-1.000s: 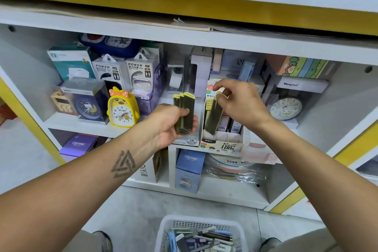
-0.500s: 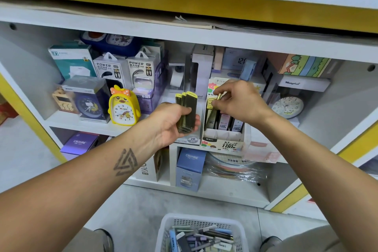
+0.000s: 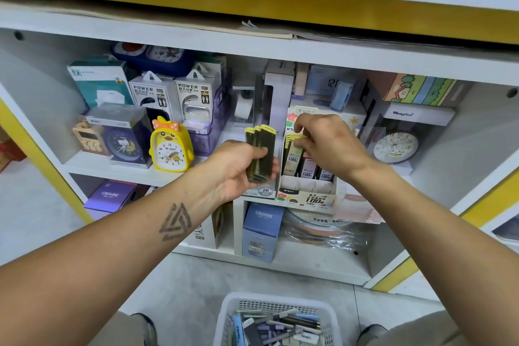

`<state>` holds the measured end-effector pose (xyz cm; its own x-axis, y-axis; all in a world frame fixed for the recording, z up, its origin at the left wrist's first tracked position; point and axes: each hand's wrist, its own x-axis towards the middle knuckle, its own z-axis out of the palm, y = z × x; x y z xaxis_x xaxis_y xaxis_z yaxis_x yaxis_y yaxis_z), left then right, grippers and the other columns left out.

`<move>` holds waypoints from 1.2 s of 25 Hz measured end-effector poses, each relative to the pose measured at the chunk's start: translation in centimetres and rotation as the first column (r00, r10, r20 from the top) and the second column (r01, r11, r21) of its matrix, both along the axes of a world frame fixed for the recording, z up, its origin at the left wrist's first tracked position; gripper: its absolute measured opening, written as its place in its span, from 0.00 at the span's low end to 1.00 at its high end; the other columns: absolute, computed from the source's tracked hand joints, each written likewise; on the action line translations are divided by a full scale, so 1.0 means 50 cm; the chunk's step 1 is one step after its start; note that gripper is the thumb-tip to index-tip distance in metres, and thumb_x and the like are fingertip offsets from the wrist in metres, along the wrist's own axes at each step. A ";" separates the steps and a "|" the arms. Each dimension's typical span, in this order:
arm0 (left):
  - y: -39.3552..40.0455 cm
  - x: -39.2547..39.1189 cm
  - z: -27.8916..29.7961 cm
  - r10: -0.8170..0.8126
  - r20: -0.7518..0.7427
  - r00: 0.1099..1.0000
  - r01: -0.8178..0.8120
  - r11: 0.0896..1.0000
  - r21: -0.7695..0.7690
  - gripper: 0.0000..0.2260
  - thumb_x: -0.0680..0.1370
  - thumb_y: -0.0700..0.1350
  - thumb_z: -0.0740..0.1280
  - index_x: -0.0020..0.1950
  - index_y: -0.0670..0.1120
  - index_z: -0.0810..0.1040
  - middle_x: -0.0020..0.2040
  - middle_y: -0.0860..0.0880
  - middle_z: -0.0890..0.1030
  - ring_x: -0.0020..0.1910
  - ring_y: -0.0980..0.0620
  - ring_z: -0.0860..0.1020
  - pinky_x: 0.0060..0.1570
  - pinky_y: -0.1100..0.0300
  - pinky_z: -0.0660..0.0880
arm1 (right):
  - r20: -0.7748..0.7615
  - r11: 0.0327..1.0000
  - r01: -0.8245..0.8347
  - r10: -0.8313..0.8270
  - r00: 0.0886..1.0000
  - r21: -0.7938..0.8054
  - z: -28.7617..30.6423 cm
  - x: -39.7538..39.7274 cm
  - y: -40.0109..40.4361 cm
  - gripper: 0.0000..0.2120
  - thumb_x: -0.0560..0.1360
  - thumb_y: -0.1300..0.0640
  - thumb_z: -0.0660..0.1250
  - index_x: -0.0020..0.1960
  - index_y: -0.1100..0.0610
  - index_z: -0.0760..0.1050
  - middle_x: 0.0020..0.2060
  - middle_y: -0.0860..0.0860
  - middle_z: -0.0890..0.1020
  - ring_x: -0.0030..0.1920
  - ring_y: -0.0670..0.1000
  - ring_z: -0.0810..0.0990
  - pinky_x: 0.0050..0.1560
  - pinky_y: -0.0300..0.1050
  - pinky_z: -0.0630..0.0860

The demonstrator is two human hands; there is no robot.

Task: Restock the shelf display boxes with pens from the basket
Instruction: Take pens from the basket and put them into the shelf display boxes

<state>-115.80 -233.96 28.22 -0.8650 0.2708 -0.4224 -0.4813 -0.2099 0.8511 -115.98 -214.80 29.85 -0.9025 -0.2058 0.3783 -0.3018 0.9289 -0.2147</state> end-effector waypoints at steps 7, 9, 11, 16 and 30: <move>0.003 0.008 0.004 -0.086 -0.036 0.996 0.088 0.995 0.037 0.12 0.77 0.34 0.68 0.60 0.36 0.77 0.50 0.36 0.84 0.48 0.39 0.84 0.53 0.44 0.79 | 0.157 0.856 0.088 -0.008 0.988 -0.510 0.009 -0.002 -0.016 0.06 0.80 0.57 0.67 0.54 0.55 0.81 0.42 0.51 0.83 0.37 0.51 0.82 0.42 0.46 0.78; 0.005 0.011 0.004 -0.116 -0.039 0.992 0.118 0.993 0.031 0.15 0.75 0.33 0.70 0.62 0.36 0.78 0.53 0.35 0.83 0.51 0.38 0.84 0.52 0.44 0.80 | 0.259 0.718 0.131 0.072 0.963 -0.684 0.011 0.002 -0.025 0.05 0.78 0.59 0.70 0.54 0.58 0.80 0.38 0.55 0.83 0.32 0.50 0.81 0.37 0.43 0.78; 0.005 0.012 0.007 -0.125 -0.028 0.992 0.126 0.991 0.041 0.16 0.75 0.34 0.71 0.62 0.36 0.78 0.53 0.36 0.84 0.49 0.40 0.84 0.47 0.46 0.82 | 0.287 0.650 0.156 0.101 0.953 -0.744 0.017 0.006 -0.026 0.05 0.76 0.62 0.73 0.51 0.60 0.80 0.34 0.55 0.81 0.29 0.48 0.79 0.32 0.40 0.77; -0.003 0.000 0.009 -0.035 -0.008 0.999 0.035 0.999 0.013 0.11 0.80 0.35 0.64 0.62 0.37 0.75 0.47 0.38 0.84 0.40 0.44 0.84 0.38 0.51 0.82 | 0.270 0.554 0.170 0.104 0.957 -0.815 0.041 0.018 -0.009 0.06 0.73 0.70 0.70 0.45 0.61 0.79 0.35 0.54 0.82 0.25 0.48 0.75 0.26 0.38 0.71; 0.001 -0.004 0.004 0.039 -0.022 0.999 -0.040 0.999 -0.037 0.07 0.82 0.36 0.61 0.59 0.37 0.73 0.44 0.38 0.83 0.38 0.45 0.82 0.37 0.54 0.81 | -0.047 0.985 0.021 -0.030 0.998 -0.173 0.018 0.010 0.009 0.08 0.77 0.58 0.70 0.56 0.56 0.83 0.46 0.49 0.81 0.46 0.53 0.79 0.50 0.47 0.76</move>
